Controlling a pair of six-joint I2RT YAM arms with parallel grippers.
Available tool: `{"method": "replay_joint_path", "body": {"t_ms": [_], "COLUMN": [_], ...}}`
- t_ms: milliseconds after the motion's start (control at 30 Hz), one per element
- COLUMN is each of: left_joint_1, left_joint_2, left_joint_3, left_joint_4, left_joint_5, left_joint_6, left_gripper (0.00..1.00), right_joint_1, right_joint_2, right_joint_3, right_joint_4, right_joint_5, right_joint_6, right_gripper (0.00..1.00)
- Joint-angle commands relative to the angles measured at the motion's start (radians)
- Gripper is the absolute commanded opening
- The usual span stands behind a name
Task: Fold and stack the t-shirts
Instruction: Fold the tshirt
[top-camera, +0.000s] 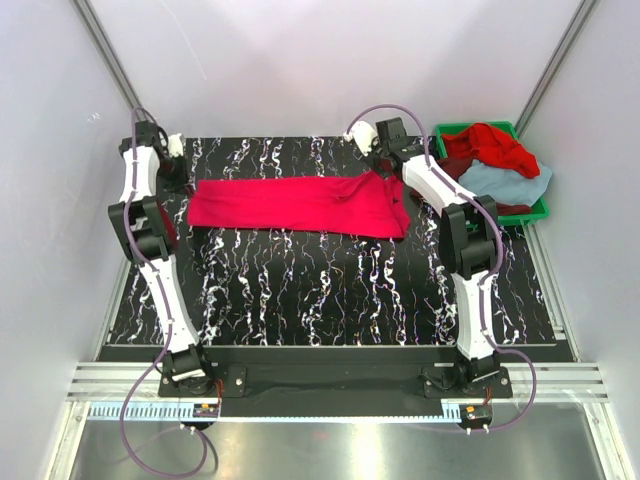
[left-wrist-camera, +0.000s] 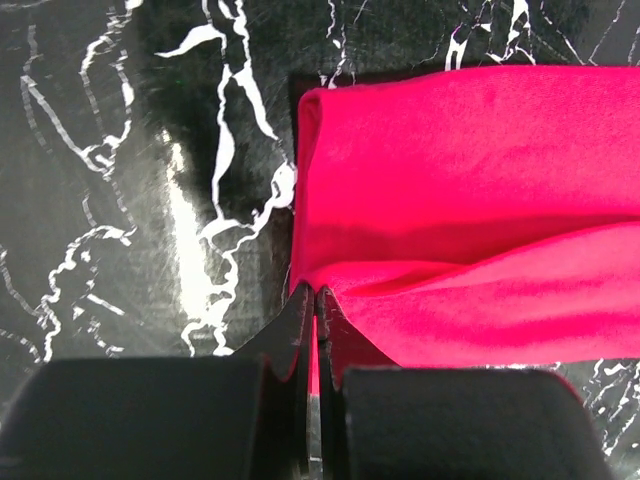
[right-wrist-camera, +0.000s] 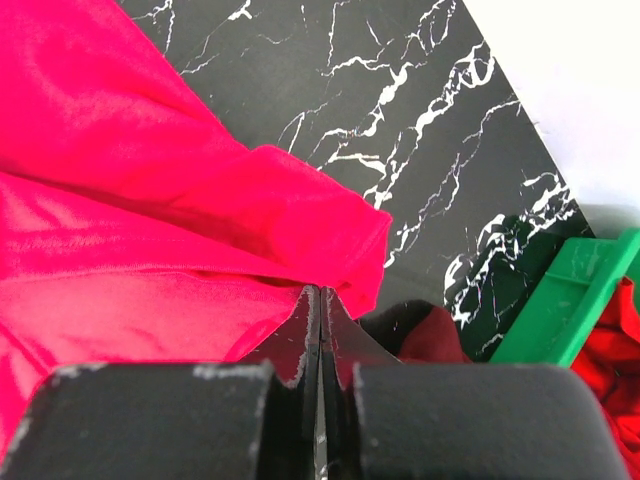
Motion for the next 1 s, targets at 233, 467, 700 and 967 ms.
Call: {"method": "replay_joint_path", "body": {"t_ms": [233, 467, 700, 967], "left_joint_1": [-0.016, -0.017, -0.009, -0.106], "left_joint_2": [0.024, -0.026, -0.272, -0.275], "left_joint_3": [0.037, 0.044, -0.148, -0.334], "left_joint_4": [0.037, 0.046, 0.189, 0.201], "left_joint_5": [-0.05, -0.149, -0.016, 0.271], "left_joint_6": [-0.011, -0.028, -0.075, -0.12], "left_gripper": [0.0, 0.48, 0.79, 0.81], "right_joint_1": [-0.016, -0.017, -0.017, -0.011], "right_joint_2": [0.062, 0.058, -0.08, -0.047], "right_joint_3": [0.068, 0.108, 0.056, 0.097], "right_joint_4": [0.072, 0.09, 0.039, -0.327], "right_joint_5": [0.013, 0.067, 0.05, -0.389], "right_joint_6": [0.008, 0.058, 0.123, 0.371], "right_gripper": [0.0, 0.3, 0.49, 0.49]}}
